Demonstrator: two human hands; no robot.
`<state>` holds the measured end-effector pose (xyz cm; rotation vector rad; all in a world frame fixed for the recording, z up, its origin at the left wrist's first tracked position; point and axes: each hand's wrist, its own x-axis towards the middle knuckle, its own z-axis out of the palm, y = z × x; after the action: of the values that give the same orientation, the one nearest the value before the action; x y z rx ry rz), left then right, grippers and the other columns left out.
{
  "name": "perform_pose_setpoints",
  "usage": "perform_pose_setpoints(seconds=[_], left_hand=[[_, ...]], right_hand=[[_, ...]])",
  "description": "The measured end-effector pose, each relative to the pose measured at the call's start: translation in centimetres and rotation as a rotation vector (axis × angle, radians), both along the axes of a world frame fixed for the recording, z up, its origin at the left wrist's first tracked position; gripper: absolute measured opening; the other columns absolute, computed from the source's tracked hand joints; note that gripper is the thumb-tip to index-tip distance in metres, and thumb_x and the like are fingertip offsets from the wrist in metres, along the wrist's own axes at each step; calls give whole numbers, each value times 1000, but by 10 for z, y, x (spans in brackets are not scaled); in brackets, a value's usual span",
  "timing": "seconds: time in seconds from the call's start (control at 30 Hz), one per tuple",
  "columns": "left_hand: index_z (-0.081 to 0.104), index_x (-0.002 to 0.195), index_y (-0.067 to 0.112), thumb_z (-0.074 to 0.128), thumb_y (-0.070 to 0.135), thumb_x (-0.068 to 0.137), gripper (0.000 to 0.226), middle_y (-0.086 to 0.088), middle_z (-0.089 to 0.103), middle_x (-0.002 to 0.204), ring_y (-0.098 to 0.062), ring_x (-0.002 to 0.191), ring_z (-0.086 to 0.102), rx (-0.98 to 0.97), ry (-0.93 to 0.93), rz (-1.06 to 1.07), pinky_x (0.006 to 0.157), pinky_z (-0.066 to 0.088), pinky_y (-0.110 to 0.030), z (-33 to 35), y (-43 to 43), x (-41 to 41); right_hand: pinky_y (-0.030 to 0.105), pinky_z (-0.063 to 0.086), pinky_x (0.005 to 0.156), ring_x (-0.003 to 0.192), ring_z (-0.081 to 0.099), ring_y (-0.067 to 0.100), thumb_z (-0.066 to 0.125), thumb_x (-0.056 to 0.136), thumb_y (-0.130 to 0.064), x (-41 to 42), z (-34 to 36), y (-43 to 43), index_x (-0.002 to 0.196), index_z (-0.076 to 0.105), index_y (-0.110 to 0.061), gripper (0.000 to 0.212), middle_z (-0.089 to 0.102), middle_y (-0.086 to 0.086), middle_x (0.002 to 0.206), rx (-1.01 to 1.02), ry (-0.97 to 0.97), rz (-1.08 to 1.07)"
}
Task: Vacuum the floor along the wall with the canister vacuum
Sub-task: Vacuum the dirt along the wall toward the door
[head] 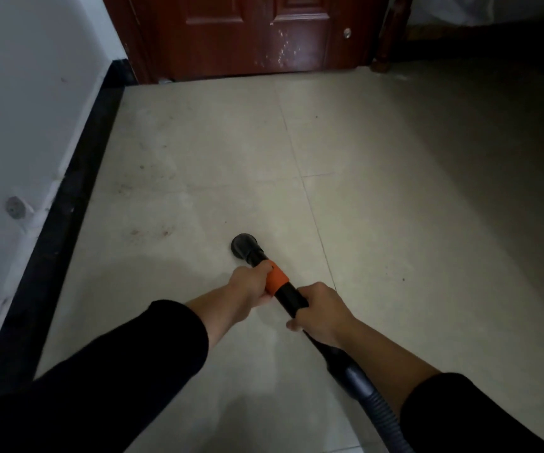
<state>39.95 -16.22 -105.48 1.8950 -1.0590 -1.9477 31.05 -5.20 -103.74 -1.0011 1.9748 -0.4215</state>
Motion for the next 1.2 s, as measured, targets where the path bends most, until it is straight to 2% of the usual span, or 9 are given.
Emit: perform_pose_setpoints(seconds=[0.1,0.27,0.37,0.6,0.67,0.77,0.9,1.07,1.2], left_hand=[[50,126,-4,62,24,93,45,-23,60,119,-32,103,64,-23,-25,-31,57,54,-28,-5,-14,1],[59,102,-2,69,30,87,38,-15,64,86,-29,87,67,-93,-14,6,84,57,-40,-24,-36,-3],[59,85,3,72,33,83,32,-10,62,77,-29,84,67,-133,-11,65,85,57,-42,-28,-47,-3],[56,72,11,70,35,84,30,-8,62,76,-29,86,67,-148,40,107,87,56,-42,-30,-70,15],[57,69,10,69,35,84,31,-8,60,73,-27,79,64,-168,47,109,84,57,-41,-31,-75,19],[56,68,9,67,35,85,33,-9,57,71,-24,70,57,-191,59,121,66,49,-33,-33,-80,28],[55,71,6,66,33,86,33,-10,54,71,-19,61,49,-204,77,154,52,38,-25,-32,-86,39],[54,67,8,69,35,84,35,-11,52,69,-22,62,48,-206,88,227,54,37,-26,-35,-91,53],[52,66,6,69,32,85,35,-9,50,66,-16,53,43,-231,71,255,45,33,-21,-35,-92,66]], right_hand=[[21,34,49,54,47,10,74,74,-9,2,0,-13,64,44,-19,33,48,-2,64,1,-23,-19],[22,35,50,53,49,13,71,75,-6,4,-7,-35,69,52,-13,21,52,1,64,-38,-80,-148],[23,35,51,53,49,16,70,73,-4,10,-14,-50,69,53,-10,20,53,4,64,-64,-103,-217],[24,37,53,54,49,15,71,76,-6,26,-20,-79,76,56,-7,14,53,3,65,-77,-101,-187],[25,38,55,56,49,16,71,76,-7,29,-21,-86,78,58,-6,13,53,4,66,-82,-91,-175],[25,38,57,56,48,17,70,76,-6,33,-22,-95,80,59,-3,12,52,4,65,-83,-93,-152],[24,36,54,52,45,15,70,76,-5,39,-19,-107,75,56,-5,14,50,2,62,-84,-88,-110],[26,39,58,56,49,17,70,77,-5,49,-18,-118,84,62,4,14,53,5,65,-85,-97,-58],[27,40,58,54,50,16,70,75,-5,60,-19,-124,74,58,-5,12,53,4,63,-87,-114,-34]])
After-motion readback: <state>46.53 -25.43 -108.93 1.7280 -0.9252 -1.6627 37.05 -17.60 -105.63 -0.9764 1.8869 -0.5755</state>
